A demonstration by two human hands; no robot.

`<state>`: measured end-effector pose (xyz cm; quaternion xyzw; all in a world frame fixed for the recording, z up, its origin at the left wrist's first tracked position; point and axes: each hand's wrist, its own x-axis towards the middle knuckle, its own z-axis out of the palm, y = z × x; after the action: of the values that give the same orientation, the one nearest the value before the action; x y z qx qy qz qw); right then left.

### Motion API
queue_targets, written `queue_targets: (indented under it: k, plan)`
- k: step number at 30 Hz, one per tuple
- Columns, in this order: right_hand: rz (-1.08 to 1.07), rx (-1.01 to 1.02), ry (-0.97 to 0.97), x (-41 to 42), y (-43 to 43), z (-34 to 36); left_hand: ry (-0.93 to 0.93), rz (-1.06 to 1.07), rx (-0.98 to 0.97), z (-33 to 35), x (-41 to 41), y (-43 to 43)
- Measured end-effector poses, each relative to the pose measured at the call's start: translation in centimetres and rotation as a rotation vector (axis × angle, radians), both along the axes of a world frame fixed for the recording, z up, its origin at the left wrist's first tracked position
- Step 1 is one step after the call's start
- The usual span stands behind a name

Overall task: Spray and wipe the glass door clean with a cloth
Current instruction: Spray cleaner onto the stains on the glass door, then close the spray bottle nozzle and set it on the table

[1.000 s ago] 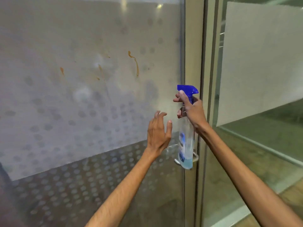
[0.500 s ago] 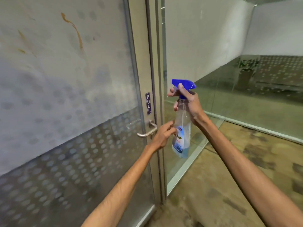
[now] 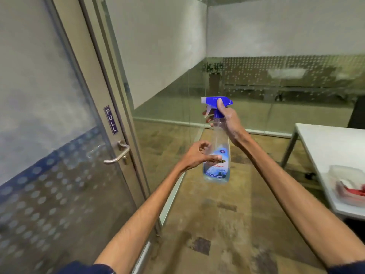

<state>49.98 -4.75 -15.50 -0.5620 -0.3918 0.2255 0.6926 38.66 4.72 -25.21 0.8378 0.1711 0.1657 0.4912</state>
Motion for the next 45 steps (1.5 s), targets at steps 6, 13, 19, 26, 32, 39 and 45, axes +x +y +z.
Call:
queue_targets:
  k: [6, 13, 19, 26, 32, 39, 45]
  plan:
    - [-0.184, -0.096, -0.090, 5.2, -6.5, -0.3, -0.061, 0.020, 0.135, -0.1, 6.1, -5.2]
    - [-0.307, -0.238, -0.199, 11.2, -15.9, -1.1, -0.075, 0.061, 0.135, -1.0, 13.7, -11.9]
    - [-0.277, -0.452, -0.341, 18.0, -23.5, -4.0, -0.061, 0.061, 0.078, -2.3, 20.4, -18.4]
    - [-0.455, -0.544, -0.387, 24.3, -31.4, -6.6, -0.041, -0.003, 0.091, -4.0, 27.8, -26.6]
    - [-0.556, -0.530, -0.390, 28.0, -37.9, -8.0, -0.022, -0.091, 0.099, -5.1, 32.7, -32.5]
    - [-0.713, -0.505, -0.344, 32.6, -43.7, -10.0, 0.015, -0.176, 0.099, -6.3, 39.3, -38.0]
    - [-0.791, -0.557, -0.332, 38.4, -47.4, -11.7, 0.066, -0.247, 0.071, -7.7, 46.2, -41.7]
